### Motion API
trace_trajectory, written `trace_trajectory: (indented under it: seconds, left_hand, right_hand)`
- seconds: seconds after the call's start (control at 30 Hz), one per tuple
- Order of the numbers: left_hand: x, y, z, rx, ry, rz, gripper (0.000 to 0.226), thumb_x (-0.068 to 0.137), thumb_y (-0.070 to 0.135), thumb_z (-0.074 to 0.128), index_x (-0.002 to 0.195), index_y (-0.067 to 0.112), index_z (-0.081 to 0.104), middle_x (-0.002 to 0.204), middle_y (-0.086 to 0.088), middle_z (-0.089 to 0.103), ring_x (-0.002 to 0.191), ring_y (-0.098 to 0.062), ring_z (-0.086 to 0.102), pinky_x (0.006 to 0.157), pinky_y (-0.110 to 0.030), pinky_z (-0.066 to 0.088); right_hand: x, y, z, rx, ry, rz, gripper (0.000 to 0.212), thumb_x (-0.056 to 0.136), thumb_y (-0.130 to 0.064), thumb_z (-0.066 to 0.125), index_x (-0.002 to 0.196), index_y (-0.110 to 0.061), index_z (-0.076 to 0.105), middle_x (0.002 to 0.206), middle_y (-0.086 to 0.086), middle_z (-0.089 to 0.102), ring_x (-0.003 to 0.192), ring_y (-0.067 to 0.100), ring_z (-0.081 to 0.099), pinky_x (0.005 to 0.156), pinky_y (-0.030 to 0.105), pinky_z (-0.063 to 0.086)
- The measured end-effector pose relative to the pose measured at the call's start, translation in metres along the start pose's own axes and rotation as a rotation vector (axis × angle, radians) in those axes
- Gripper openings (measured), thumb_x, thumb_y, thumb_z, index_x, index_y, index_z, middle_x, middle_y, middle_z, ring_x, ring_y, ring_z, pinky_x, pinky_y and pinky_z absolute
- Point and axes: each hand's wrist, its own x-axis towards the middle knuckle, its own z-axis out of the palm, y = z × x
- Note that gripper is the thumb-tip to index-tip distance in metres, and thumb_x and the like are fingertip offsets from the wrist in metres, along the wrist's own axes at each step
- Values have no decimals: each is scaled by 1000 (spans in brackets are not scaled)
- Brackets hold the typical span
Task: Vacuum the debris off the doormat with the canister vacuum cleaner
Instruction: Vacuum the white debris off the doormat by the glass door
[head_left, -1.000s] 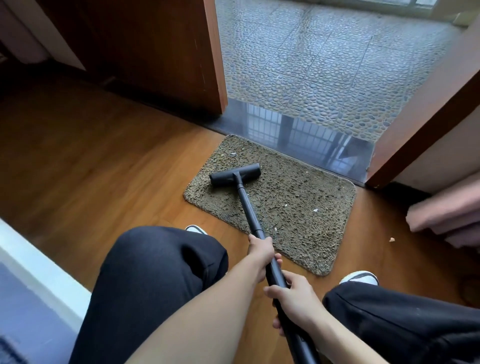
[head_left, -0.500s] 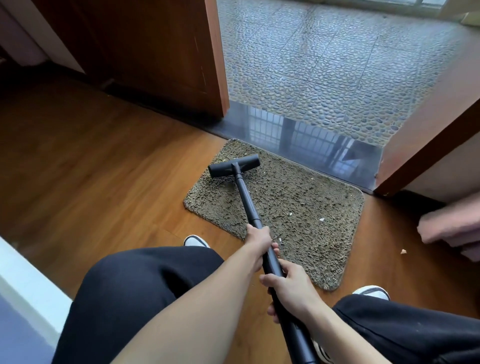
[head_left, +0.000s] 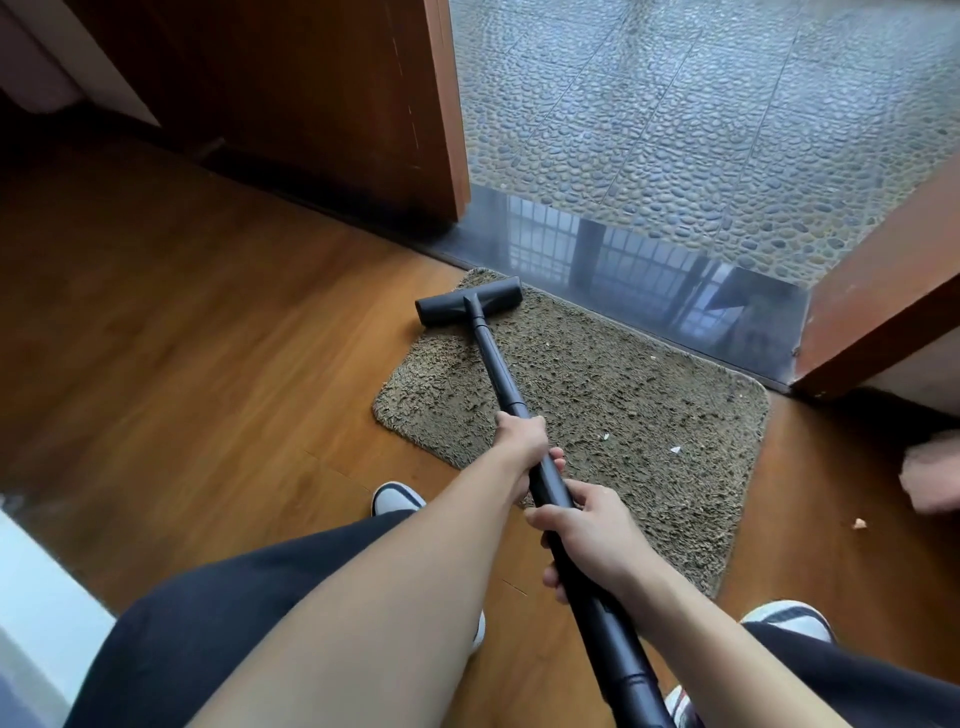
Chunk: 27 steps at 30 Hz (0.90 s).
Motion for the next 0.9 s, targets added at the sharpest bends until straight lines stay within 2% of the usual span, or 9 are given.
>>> trace_trajectory:
  seconds: [0.17,0.33,0.43,0.5,0.6,0.67,0.9]
  left_hand:
    - [-3,3,-1,33,-28,-35,45,106,22,39,146,12,22,68,-9,48,50,-17,47,40,-19,47]
    - [-29,0,-2,34,-60,-69,35,107,22,36,138,10,28,68,-8,46,49,-16,46,43,-21,47]
    - [-51,-10,-1,27,-77,-108,25,107,26,34,127,10,34,66,-7,47,49,-16,46,47,-22,47]
    - [-63,-21,0,21,-82,-115,30,107,25,34,133,9,33,67,-8,47,49,-16,47,46,-23,47]
    - [-74,-43,2,22,-73,-93,45,106,21,36,147,14,19,70,-9,47,50,-16,47,40,-20,48]
    - [-83,-59,2,23,-62,-84,46,106,20,36,148,16,17,71,-9,46,50,-15,46,38,-19,46]
    - [-86,-76,-4,34,-29,-63,47,106,22,37,149,17,19,70,-8,47,49,-14,48,46,-25,47]
  right_hand:
    - [-5,-3,-1,20,-14,15,11,94,-6,61,104,-3,58,76,13,50,37,20,55,37,23,43]
    - [-27,-1,-1,29,-26,18,10,95,-4,60,104,-1,56,76,14,48,37,20,54,35,23,43]
    - [-46,7,-3,26,-28,27,8,95,-4,60,101,-3,56,75,14,48,38,21,55,36,24,43]
    - [-58,16,-5,13,-25,32,9,94,-4,60,102,-3,56,73,13,49,38,21,55,36,24,43]
    - [-76,34,-7,-16,-20,43,10,94,-5,61,103,-5,57,74,14,50,38,22,55,37,25,44]
    - [-87,47,-5,-25,-23,52,11,94,-6,60,104,-7,57,77,15,50,38,22,56,37,26,44]
    - [-100,62,2,-35,-9,28,13,93,-9,61,105,-13,60,78,14,51,40,22,58,39,27,46]
